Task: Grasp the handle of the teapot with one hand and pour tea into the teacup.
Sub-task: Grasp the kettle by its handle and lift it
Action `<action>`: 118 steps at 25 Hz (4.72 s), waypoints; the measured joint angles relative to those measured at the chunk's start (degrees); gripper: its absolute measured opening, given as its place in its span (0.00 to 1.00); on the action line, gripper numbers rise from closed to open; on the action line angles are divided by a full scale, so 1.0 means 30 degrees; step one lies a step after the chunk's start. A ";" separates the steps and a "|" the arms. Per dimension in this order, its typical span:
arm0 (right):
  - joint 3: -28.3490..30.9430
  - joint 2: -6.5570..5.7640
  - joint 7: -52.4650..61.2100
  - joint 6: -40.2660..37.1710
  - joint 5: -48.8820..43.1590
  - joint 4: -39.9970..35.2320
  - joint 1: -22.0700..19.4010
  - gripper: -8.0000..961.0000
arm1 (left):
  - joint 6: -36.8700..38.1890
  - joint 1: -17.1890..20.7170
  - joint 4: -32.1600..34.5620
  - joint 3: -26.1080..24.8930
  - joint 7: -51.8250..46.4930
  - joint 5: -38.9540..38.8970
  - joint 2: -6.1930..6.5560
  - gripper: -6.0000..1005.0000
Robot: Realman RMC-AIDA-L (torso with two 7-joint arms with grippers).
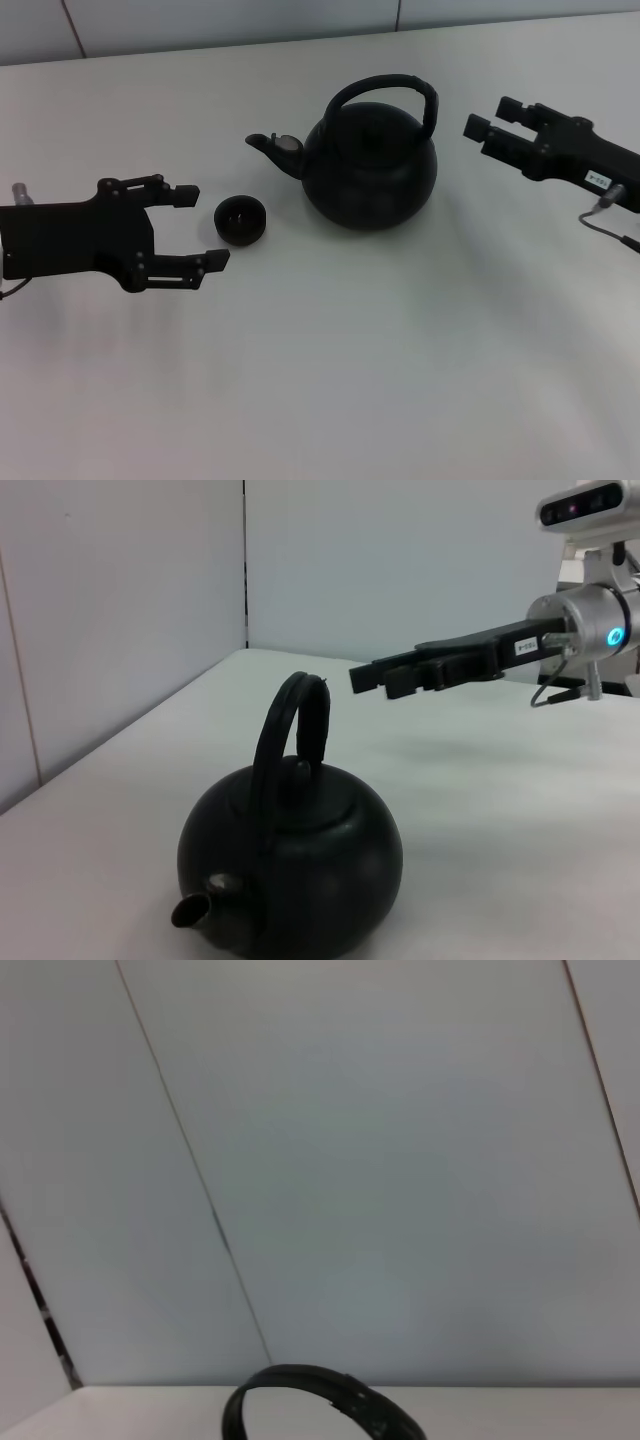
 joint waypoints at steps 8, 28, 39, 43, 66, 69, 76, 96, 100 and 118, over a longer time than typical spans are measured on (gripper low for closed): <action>-0.0065 0.0000 -0.0040 0.1159 0.0005 0.0697 0.0873 0.70 | -0.0095 -0.0044 0.0005 -0.0191 0.0165 -0.0088 -0.0045 0.86; -0.0181 -0.0023 -0.0071 0.3023 -0.0286 0.2075 0.2423 0.70 | -0.0231 0.0001 0.0480 -0.0520 0.0420 -0.0091 -0.0054 0.86; -0.0180 0.0030 -0.0616 0.3824 -0.0144 0.2638 0.3213 0.70 | -0.0240 0.0107 0.0479 -0.0500 0.0438 -0.0090 -0.0054 0.86; -0.0179 0.0038 -0.0621 0.3835 -0.0131 0.2645 0.3238 0.70 | -0.0240 0.0121 0.0475 -0.0500 0.0443 -0.0090 -0.0055 0.86; -0.0164 0.0051 -0.1065 0.3571 0.0210 0.2636 0.3468 0.70 | -0.0275 0.0199 0.0315 -0.0500 0.0936 -0.0295 -0.0086 0.86; -0.0182 0.0058 -0.1387 0.3561 0.0270 0.2667 0.3409 0.70 | -0.0354 0.0205 0.0315 -0.0513 0.0936 -0.0295 -0.0086 0.86; -0.0167 0.0062 -0.2251 0.3561 0.0656 0.3128 0.3351 0.45 | -0.0479 0.0201 0.0300 -0.0615 0.0937 -0.0320 -0.0104 0.86; 0.0045 0.0066 -0.2304 0.3569 0.0728 0.3135 0.3319 0.21 | -0.0527 0.0243 0.0292 -0.0678 0.0995 -0.0325 -0.0144 0.86; 0.0067 0.0092 -0.2338 0.3568 0.0753 0.3133 0.3298 0.20 | -0.0533 0.0264 0.0293 -0.0678 0.0996 -0.0324 -0.0143 0.86; -0.0079 0.0093 -0.4600 0.3497 0.2523 0.3429 0.3423 0.20 | -0.0478 0.0289 0.0325 -0.0700 0.1229 -0.0332 -0.0143 0.86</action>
